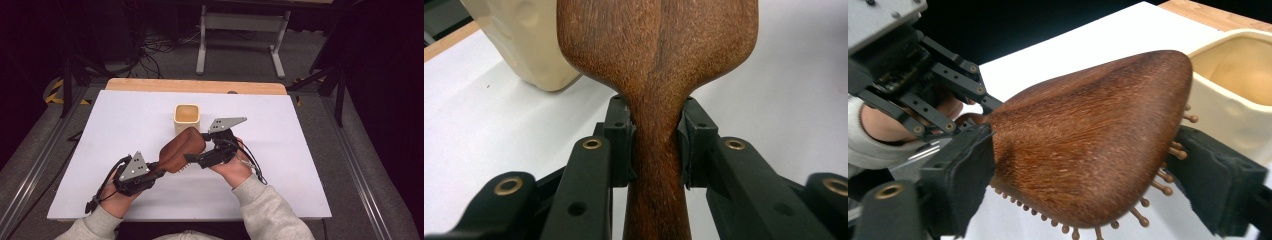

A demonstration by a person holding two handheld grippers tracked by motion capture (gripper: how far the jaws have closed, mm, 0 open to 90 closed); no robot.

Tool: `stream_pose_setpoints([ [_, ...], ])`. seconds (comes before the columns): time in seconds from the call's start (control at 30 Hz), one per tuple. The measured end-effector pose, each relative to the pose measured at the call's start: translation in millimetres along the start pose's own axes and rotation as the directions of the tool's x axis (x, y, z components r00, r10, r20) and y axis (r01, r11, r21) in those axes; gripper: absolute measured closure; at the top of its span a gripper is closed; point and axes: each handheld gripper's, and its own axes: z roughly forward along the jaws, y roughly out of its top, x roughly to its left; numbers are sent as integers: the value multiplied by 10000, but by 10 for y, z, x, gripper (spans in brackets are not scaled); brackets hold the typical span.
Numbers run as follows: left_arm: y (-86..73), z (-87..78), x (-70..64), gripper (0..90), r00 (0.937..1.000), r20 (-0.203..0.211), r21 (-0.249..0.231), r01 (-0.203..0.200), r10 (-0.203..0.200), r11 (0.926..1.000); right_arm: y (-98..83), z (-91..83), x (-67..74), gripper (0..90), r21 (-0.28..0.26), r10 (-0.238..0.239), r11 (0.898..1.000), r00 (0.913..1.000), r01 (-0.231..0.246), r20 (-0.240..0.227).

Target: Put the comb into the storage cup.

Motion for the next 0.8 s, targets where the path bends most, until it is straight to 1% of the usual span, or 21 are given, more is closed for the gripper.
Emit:
stream_pose_setpoints([
  [0.13, 3, 6, 2, 720, 10000, 6, 82, 13, -13, 10000, 5, -9, -3, 196, 38, 172, 9998, 9998, -172, -90],
  [0.17, 3, 17, -3, 721, 10000, 1, 114, -27, 27, 9999, 16, -23, 3, 245, 59, 253, 9997, 9997, -253, -33],
  [0.2, 1, 25, -19, 721, 9998, -68, 187, -174, 175, 9997, 21, -32, 3, 267, 22, 268, 9996, 9996, -268, -22],
  [0.27, 2, 30, -28, 723, 9997, -53, 210, -218, 219, 9995, 38, -58, 4, 310, -89, 252, 9996, 9997, -253, -43],
  [0.3, 5, 31, -24, 723, 9997, -30, 234, -239, 240, 9994, 49, -69, 9, 327, -106, 210, 9997, 9998, -210, -38],
  [0.33, 2, 37, -24, 725, 9999, -6, 215, -155, 155, 9997, 60, -79, 16, 349, -103, 129, 9999, 9999, -129, 0],
  [0.43, -4, 40, -17, 725, 9999, 45, 269, -124, 123, 9996, 77, -88, 36, 361, -62, -93, 9999, 9999, 94, 83],
  [0.5, -9, 45, -12, 726, 9999, 36, 321, -115, 114, 9994, 90, -96, 56, 408, -34, -290, 9996, 9995, 291, 150],
  [0.53, -14, 43, 0, 726, 9999, 132, 273, -6, 2, 9996, 95, -110, 60, 430, -88, -345, 9994, 9994, 346, 70],
  [0.67, -18, 43, 16, 722, 9999, 124, 282, 39, -43, 9996, 104, -131, 65, 457, -113, -426, 9990, 9991, 426, -27],
  [0.73, -19, 46, 17, 719, 10000, 54, 343, -3, 1, 9994, 109, -147, 70, 474, -85, -534, 9985, 9985, 534, -99],
  [0.77, -21, 48, 19, 717, 10000, 89, 351, 20, -23, 9994, 111, -151, 69, 484, -60, -565, 9984, 9983, 564, -136],
  [0.8, -25, 49, 23, 715, 10000, 61, 340, 43, -45, 9994, 112, -160, 68, 501, -62, -580, 9983, 9980, 579, -237],
])
